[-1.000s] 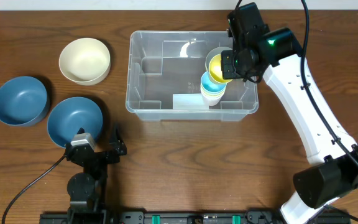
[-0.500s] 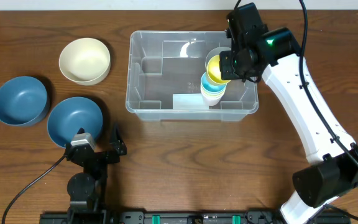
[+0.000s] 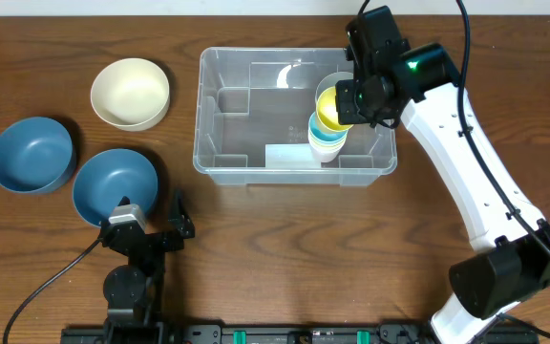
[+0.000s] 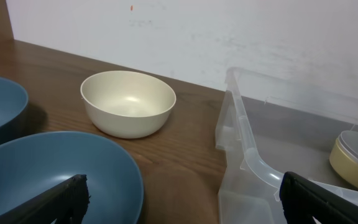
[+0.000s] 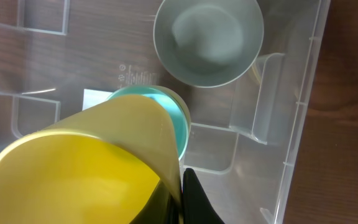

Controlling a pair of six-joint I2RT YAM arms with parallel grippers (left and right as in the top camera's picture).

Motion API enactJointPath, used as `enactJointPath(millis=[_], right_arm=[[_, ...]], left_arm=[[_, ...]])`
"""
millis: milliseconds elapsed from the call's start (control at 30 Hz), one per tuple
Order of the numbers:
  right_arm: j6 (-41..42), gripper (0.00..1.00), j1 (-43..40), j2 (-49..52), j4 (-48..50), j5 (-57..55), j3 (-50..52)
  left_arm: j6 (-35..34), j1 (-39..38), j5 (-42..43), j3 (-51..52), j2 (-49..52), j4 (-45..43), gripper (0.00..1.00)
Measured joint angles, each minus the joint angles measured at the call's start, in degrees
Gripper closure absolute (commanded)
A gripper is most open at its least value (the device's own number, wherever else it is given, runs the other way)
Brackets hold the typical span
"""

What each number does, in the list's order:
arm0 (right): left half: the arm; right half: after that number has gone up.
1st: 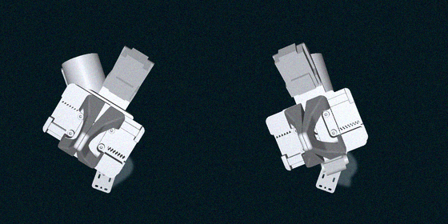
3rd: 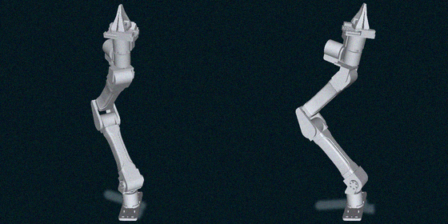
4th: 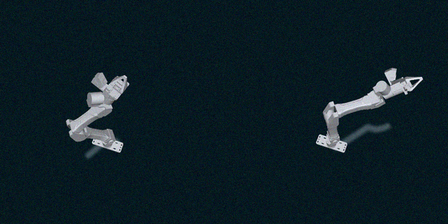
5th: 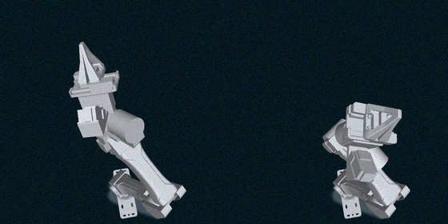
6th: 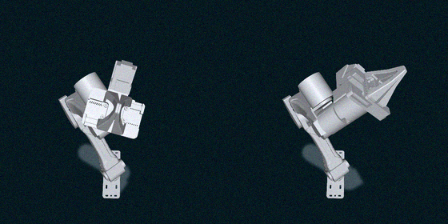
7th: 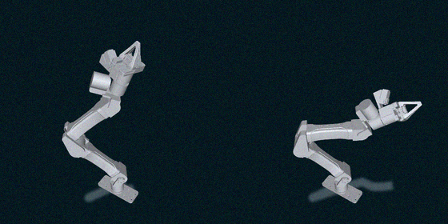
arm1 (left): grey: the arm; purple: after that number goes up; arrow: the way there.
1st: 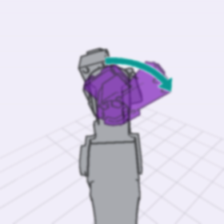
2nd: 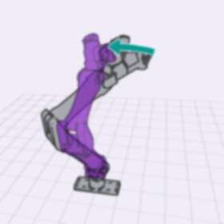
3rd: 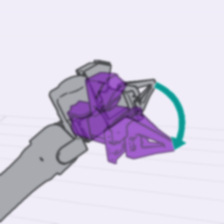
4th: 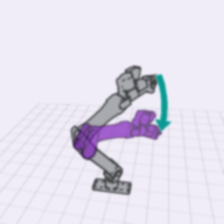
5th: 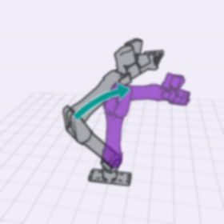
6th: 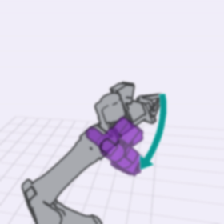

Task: Pack container

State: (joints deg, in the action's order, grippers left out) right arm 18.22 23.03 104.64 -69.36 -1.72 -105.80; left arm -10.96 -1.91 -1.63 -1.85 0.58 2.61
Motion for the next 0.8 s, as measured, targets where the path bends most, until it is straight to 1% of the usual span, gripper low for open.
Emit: enactJointPath(millis=[100, 133, 167, 233, 467, 667, 800], right_arm=[[0.4, 0.75, 0.0, 0.0, 0.1, 0.1, 0.2], [0.1, 0.67, 0.0, 0.0, 0.1, 0.2, 0.2], [0.2, 0.63, 0.0, 0.0, 0.1, 0.3, 0.2], [0.2, 0.59, 0.0, 0.0, 0.2, 0.3, 0.2], [0.0, 0.56, 0.2, 0.0, 0.3, 0.3, 0.2], [0.3, 0.45, -0.2, 0.0, -1.8, 0.4, -0.9], [0.5, 0.35, -3.1, -0.3, -6.4, 0.8, -6.3]], left_arm=[[0.0, 0.0, 0.0, 0.0, 0.0, 0.0, 0.02], [0.0, 0.0, 0.0, 0.0, 0.0, 0.0, 0.02], [0.0, 0.0, 0.0, 0.0, 0.0, 0.0, 0.02], [0.0, 0.0, 0.0, 0.0, 0.0, 0.0, 0.02], [0.0, 0.0, 0.0, 0.0, 0.0, 0.0, 0.02], [0.0, 0.0, 0.0, 0.0, 0.0, 0.0, 0.02], [0.0, 0.0, 0.0, 0.0, 0.0, 0.0, 0.02]])
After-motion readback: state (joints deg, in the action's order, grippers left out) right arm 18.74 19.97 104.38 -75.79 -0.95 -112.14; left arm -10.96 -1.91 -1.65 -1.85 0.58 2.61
